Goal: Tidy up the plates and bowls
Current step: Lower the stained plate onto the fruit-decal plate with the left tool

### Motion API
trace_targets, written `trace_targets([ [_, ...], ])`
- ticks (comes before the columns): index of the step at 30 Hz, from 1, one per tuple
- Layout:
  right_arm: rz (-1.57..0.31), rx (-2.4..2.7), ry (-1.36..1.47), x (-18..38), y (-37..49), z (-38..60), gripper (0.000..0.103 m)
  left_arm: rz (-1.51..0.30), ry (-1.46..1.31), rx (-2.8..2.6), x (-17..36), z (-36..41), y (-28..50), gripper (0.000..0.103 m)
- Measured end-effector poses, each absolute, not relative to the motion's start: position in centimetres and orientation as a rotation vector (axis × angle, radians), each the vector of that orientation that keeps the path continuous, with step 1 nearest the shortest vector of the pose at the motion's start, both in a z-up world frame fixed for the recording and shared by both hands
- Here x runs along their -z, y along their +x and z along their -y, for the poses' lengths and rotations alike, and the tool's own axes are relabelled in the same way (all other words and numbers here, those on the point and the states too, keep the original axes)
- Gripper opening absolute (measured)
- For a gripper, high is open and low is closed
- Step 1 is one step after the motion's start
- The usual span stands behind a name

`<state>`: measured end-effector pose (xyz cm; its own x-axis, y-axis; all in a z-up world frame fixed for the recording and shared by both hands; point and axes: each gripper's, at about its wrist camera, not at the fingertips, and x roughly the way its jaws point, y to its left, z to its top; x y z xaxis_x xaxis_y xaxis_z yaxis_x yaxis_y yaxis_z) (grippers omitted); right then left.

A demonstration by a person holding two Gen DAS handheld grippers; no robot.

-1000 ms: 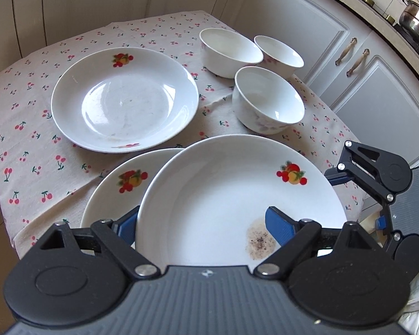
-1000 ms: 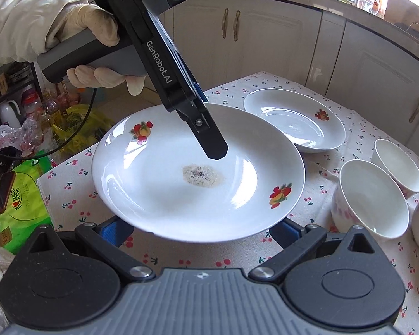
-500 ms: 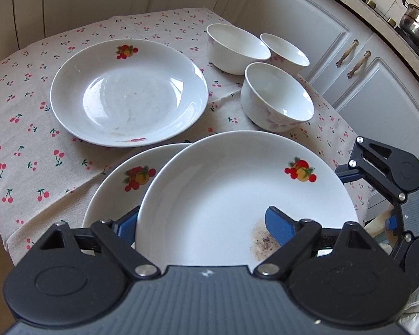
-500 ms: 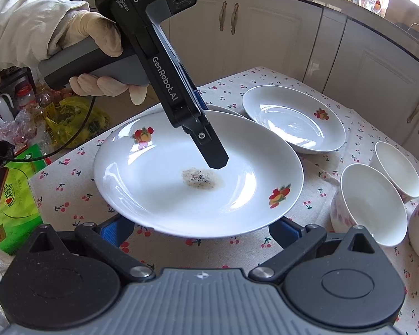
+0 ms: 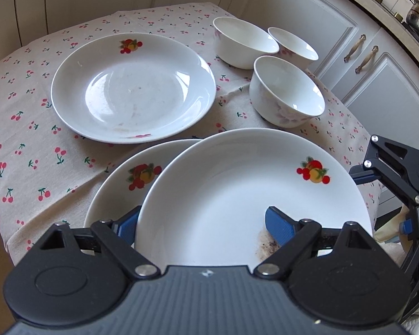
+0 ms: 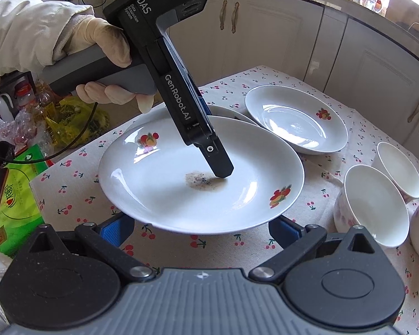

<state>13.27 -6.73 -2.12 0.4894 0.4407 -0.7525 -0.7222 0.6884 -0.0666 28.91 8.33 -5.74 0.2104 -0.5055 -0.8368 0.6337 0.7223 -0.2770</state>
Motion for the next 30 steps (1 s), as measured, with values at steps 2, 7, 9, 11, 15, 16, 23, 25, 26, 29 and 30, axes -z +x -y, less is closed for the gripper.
trace_targets([
  [2, -0.779, -0.726, -0.402, 2.1, 13.3, 6.6, 0.103, -1.103, 0.135, 0.791, 5.8, -8.3, 29.0, 0.091],
  [7, -0.775, -0.722, -0.391, 2.0, 13.1, 6.7, 0.103, -1.102, 0.143, 0.786, 5.7, -8.2, 29.1, 0.091],
  [9, -0.773, -0.720, -0.390, 2.0, 13.0, 6.7, 0.103, -1.101, 0.149, 0.784, 5.7, -8.2, 29.1, 0.091],
  [11, -0.770, -0.718, -0.386, 2.0, 13.0, 6.6, 0.103, -1.099, 0.161, 0.776, 5.6, -8.1, 29.2, 0.091],
  [15, -0.771, -0.720, -0.377, 2.0, 13.0, 6.6, 0.103, -1.094, 0.195, 0.763, 5.6, -7.8, 29.1, 0.091],
  [16, -0.768, -0.720, -0.378, 2.0, 13.0, 6.6, 0.103, -1.093, 0.204, 0.761, 5.6, -7.7, 29.1, 0.091],
  [23, -0.766, -0.715, -0.378, 2.0, 13.0, 6.5, 0.103, -1.065, 0.259, 0.756, 5.2, -7.3, 28.7, 0.091],
  [25, -0.764, -0.712, -0.382, 2.0, 13.0, 6.4, 0.103, -1.057, 0.255, 0.756, 5.1, -7.4, 28.7, 0.091],
  [26, -0.764, -0.711, -0.382, 2.0, 13.0, 6.4, 0.103, -1.056, 0.248, 0.754, 5.0, -7.5, 28.8, 0.091],
  [29, -0.763, -0.707, -0.383, 2.1, 13.0, 6.3, 0.103, -1.049, 0.220, 0.749, 4.9, -8.1, 28.9, 0.091],
  [30, -0.765, -0.706, -0.382, 2.1, 13.0, 6.2, 0.103, -1.046, 0.210, 0.745, 4.9, -8.3, 29.0, 0.091],
])
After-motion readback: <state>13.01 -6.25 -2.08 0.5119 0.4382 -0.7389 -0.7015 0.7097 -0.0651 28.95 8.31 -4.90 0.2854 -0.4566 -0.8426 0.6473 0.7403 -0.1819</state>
